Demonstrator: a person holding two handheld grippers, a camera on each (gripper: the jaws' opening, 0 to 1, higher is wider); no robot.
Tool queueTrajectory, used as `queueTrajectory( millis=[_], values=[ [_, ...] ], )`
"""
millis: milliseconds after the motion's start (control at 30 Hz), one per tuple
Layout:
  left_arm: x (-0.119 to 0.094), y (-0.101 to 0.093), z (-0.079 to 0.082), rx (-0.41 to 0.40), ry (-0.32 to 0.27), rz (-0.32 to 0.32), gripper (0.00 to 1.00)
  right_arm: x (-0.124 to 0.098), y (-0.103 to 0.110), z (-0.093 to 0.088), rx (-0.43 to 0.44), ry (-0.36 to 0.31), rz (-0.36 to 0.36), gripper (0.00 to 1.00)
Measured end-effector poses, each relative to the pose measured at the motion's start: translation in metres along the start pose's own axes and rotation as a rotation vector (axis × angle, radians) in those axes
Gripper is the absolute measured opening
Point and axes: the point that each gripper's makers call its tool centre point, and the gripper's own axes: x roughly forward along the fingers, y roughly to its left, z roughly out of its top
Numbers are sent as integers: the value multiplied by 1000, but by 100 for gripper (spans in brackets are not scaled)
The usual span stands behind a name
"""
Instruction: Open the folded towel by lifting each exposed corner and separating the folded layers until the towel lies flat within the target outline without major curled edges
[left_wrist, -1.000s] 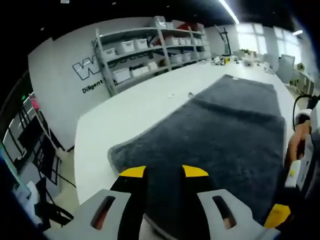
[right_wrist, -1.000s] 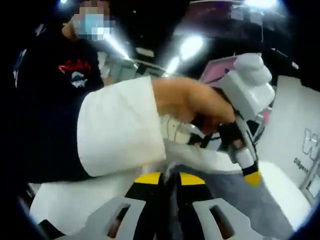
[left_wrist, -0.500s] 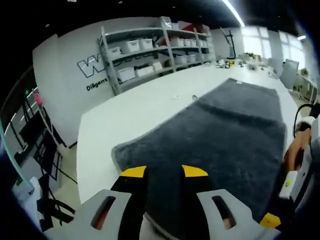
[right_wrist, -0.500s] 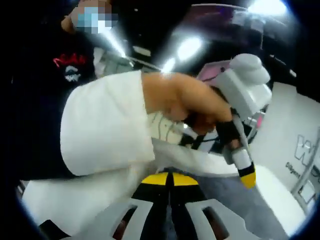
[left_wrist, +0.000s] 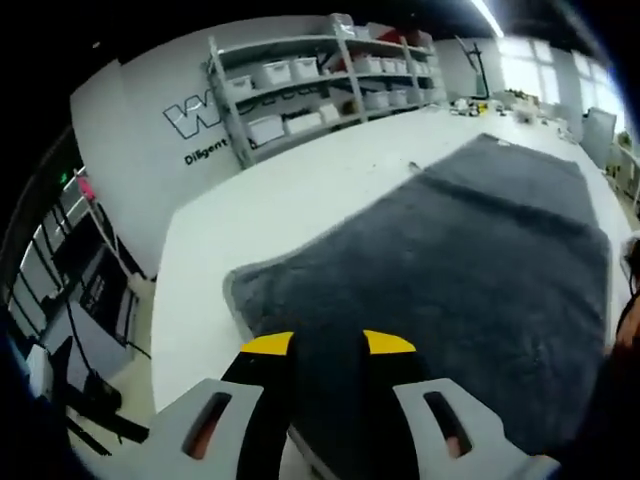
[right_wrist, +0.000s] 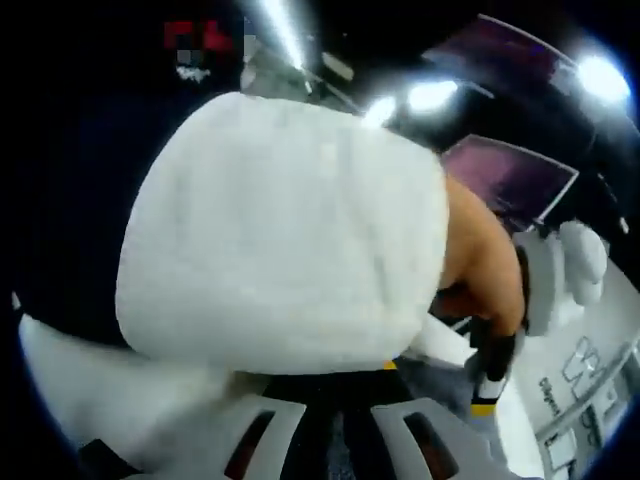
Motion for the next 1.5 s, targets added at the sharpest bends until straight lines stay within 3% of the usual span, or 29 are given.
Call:
queueTrajectory(
  millis=[167, 200, 233, 300, 400, 567, 700, 933, 1100, 1300, 1333, 1400, 1500],
  values=[
    [7, 19, -5, 7, 19, 68, 24, 0, -1, 0, 28, -10, 12, 0],
    [8, 22, -6, 4, 18, 76, 24, -2, -7, -2, 38, 0, -20, 0],
    [9, 27, -9, -6, 20, 83, 24, -9, -24, -6, 48, 25, -106, 0],
    [9, 27, -15, -36, 33, 73, 23, -15, -37, -9, 101, 10, -145, 0],
    [12, 26, -19, -32, 35, 58, 22, -14, -35, -20, 239, 19, -104, 0],
    [14, 31, -17, -22, 29, 66, 22, -7, -25, -24, 325, 23, -31, 0],
    [15, 35, -16, -5, 26, 86, 22, -10, -28, -28, 346, 40, -44, 0],
    [22, 49, -12, 32, 4, 178, 22, -19, -32, -41, 538, 32, -20, 0],
    [26, 62, -7, 77, -12, 263, 22, -21, -32, -42, 503, 46, -30, 0],
    [27, 69, -7, 40, -31, 272, 21, -30, -42, -45, 449, 67, -59, 0],
    [27, 70, -7, 37, -33, 278, 21, -39, -48, -46, 396, 72, -74, 0],
    [16, 36, -10, 35, -43, 287, 20, -56, -58, -50, 309, 87, -102, 0],
    [16, 27, -10, 23, -53, 279, 17, -83, -69, -57, 351, 69, -105, 0]
  ],
)
